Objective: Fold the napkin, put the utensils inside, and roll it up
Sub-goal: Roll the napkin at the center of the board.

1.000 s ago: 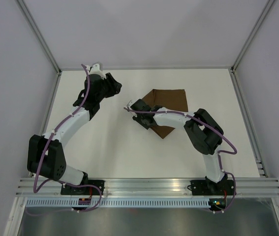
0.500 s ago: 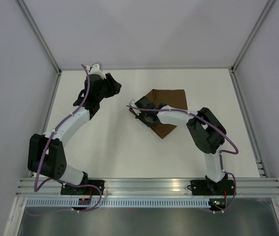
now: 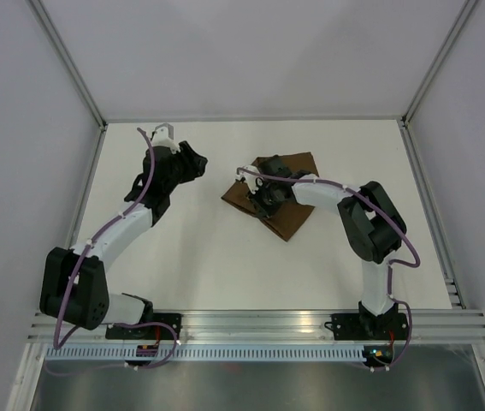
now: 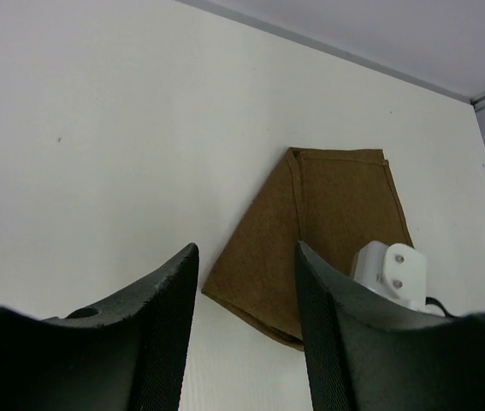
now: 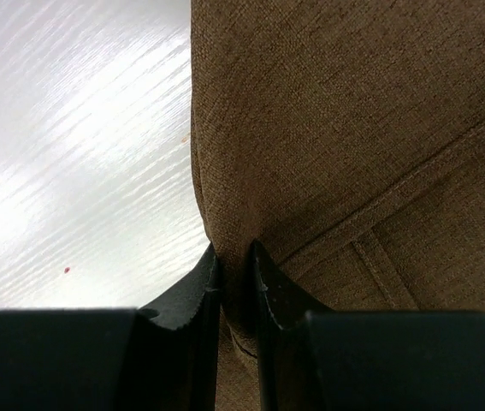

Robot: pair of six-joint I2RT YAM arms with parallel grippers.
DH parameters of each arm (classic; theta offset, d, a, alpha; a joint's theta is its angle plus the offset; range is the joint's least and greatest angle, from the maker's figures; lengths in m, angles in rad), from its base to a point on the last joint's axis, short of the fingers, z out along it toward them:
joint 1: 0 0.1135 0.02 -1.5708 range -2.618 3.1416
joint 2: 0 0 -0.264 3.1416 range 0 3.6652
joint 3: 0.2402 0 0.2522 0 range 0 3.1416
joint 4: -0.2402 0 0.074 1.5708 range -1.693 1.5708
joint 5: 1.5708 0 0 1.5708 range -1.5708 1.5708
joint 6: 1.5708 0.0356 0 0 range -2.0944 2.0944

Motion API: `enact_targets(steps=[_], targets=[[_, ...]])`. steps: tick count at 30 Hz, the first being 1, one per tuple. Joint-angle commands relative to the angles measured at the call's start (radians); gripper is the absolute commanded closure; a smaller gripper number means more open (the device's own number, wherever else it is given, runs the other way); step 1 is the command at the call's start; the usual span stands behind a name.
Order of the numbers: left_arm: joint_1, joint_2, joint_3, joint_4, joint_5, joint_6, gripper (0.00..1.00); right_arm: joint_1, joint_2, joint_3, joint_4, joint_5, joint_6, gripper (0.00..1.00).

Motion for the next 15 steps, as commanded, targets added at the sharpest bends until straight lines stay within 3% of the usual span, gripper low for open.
enact_targets(steps=[1, 9, 12, 15], targets=[[-0.001, -0.084, -0.083, 0.12, -0.03, 0.034, 0.45, -0.03, 0.005, -0.039, -0.111, -0.197, -0.062, 0.99], [-0.081, -0.202, -0.247, 0.359, -0.076, 0.198, 0.46, -0.085, 0.063, 0.019, -0.278, -0.35, -0.178, 1.0], [-0.144, -0.234, -0.291, 0.462, -0.089, 0.381, 0.49, -0.108, 0.097, 0.055, -0.347, -0.398, -0.214, 0.99], [-0.185, -0.285, -0.385, 0.646, -0.114, 0.462, 0.49, -0.128, 0.139, 0.09, -0.41, -0.435, -0.247, 1.0]])
